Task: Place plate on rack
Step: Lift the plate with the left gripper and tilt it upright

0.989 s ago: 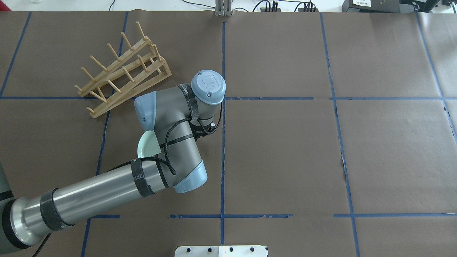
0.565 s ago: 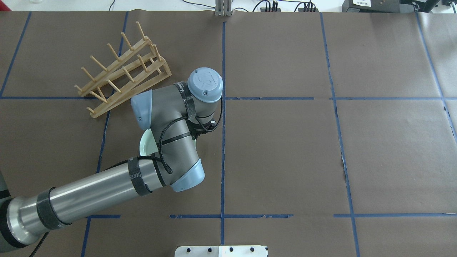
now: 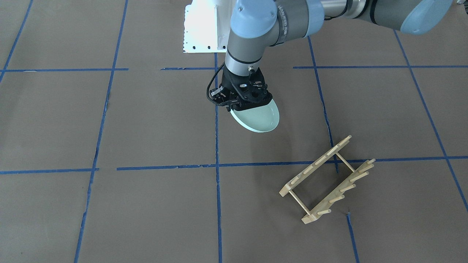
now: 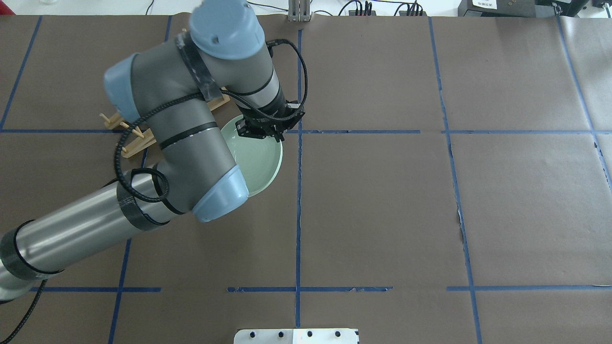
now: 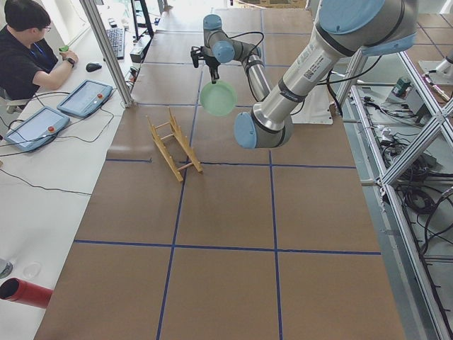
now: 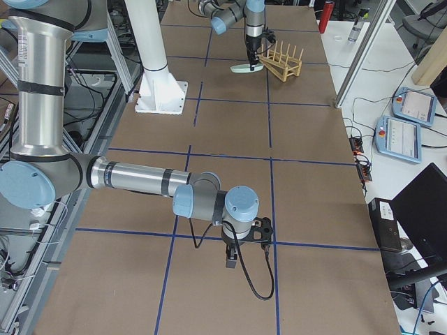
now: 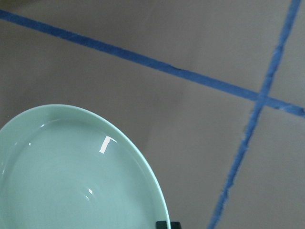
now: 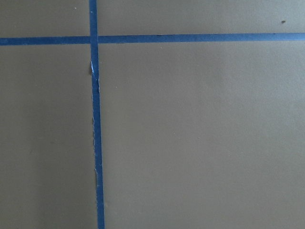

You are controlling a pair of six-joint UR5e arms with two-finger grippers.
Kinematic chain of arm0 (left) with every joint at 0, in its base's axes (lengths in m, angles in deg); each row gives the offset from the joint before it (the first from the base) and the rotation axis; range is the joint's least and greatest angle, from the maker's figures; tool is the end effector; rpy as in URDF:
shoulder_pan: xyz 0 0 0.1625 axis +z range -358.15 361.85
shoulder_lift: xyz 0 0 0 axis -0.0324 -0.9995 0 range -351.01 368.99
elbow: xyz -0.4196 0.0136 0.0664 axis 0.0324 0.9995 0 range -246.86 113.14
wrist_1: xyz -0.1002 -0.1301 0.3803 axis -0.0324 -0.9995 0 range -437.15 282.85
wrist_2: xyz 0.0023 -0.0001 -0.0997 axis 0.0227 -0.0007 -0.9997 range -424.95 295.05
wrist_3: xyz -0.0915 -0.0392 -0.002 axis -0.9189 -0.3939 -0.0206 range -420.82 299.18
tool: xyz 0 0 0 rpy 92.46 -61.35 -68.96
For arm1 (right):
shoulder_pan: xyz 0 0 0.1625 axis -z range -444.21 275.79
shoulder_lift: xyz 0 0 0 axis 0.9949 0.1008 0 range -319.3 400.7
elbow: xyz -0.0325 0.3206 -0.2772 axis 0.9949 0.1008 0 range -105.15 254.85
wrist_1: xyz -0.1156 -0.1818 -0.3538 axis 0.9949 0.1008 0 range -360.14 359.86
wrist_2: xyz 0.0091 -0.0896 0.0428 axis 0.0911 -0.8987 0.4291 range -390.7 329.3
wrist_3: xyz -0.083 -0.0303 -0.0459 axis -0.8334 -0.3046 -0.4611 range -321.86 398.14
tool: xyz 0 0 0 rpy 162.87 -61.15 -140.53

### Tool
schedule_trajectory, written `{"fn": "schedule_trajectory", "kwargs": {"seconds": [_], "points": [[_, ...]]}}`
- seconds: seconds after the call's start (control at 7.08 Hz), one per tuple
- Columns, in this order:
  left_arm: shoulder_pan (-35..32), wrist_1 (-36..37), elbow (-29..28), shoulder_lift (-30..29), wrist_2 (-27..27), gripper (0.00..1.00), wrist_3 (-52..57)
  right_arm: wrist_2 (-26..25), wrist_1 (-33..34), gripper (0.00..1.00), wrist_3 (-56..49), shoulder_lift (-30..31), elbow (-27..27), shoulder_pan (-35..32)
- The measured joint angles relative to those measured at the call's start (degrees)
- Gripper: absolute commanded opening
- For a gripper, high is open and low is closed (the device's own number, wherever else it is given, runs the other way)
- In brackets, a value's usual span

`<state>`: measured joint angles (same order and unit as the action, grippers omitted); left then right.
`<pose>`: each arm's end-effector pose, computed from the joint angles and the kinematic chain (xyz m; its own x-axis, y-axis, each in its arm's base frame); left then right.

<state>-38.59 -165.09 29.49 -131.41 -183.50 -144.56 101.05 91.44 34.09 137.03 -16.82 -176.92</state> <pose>0.4555 -0.5009 0.0747 0.4671 -0.2722 -0.8413 0.2233 0.9569 -0.1856 0.0875 -0.4314 0.7014 0.7433 0.0371 0.6679 0.0055 0.9981 -0.0617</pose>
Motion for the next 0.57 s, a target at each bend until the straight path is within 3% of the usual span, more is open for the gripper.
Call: {"fn": "schedule_trajectory", "kwargs": {"seconds": [0.28, 0.57], "points": [[-7.48, -18.02, 2.60, 1.85, -4.91, 0.00, -6.58, 0.00, 0.00, 1.00, 0.00, 0.00, 0.01, 0.01], [-15.18, -39.10, 2.48, 6.88, -6.47, 0.00, -15.97, 0.00, 0.00, 1.00, 0.00, 0.00, 0.02, 0.01]]}}
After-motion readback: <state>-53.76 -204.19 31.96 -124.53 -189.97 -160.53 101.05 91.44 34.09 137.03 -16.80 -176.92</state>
